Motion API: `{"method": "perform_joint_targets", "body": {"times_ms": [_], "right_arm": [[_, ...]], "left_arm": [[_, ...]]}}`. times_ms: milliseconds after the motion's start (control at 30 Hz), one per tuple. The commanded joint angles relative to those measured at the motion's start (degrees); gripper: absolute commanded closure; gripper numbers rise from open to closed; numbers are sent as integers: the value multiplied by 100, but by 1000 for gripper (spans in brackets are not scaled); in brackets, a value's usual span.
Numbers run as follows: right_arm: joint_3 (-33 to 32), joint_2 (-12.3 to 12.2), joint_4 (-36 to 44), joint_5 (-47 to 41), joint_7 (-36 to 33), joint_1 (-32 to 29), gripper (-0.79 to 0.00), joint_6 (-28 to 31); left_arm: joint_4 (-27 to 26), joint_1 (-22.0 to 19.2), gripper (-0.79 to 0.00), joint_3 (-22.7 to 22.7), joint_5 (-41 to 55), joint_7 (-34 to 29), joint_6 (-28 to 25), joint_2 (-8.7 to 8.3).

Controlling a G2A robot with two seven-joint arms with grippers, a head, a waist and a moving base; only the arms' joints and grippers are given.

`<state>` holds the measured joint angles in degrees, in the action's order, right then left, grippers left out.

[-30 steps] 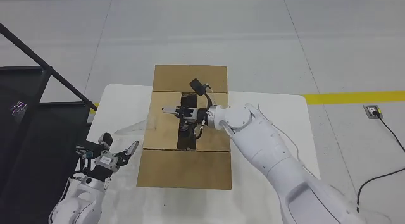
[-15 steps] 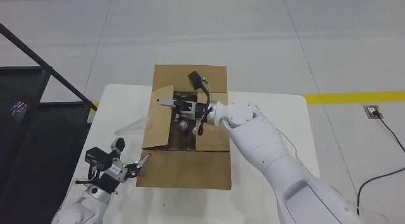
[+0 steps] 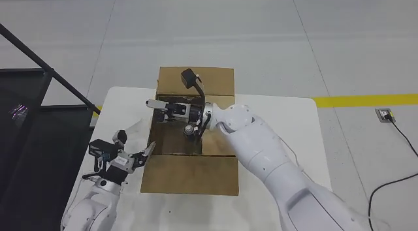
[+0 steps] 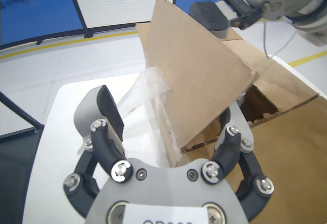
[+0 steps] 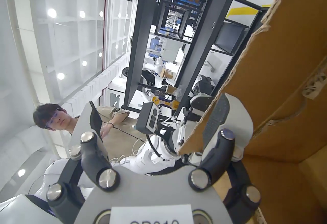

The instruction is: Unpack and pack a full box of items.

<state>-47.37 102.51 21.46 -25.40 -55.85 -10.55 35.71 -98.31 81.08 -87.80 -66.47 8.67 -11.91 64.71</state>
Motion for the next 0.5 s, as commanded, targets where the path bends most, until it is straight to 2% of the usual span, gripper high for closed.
{"method": "perform_joint_targets", "body": {"times_ms": [0,133,300,467], "right_arm": [[-1,18,-19,-13,-174,14,-785,70],[-11,29,-90,61,-282,53,-785,255],[-134,-61,-165,199,-189,121,-785,653],[-311,-220,-125,310,-147,102,-785,986]], "left_arm": [[-30,-3,-785,-92,199,-23,79,7],[-120,134,-785,-399,400,-4,155,-2],[-228,503,-785,-935,544,-113,162,-34],[52,467,-785,-1243,809,-464,81,-56]]}}
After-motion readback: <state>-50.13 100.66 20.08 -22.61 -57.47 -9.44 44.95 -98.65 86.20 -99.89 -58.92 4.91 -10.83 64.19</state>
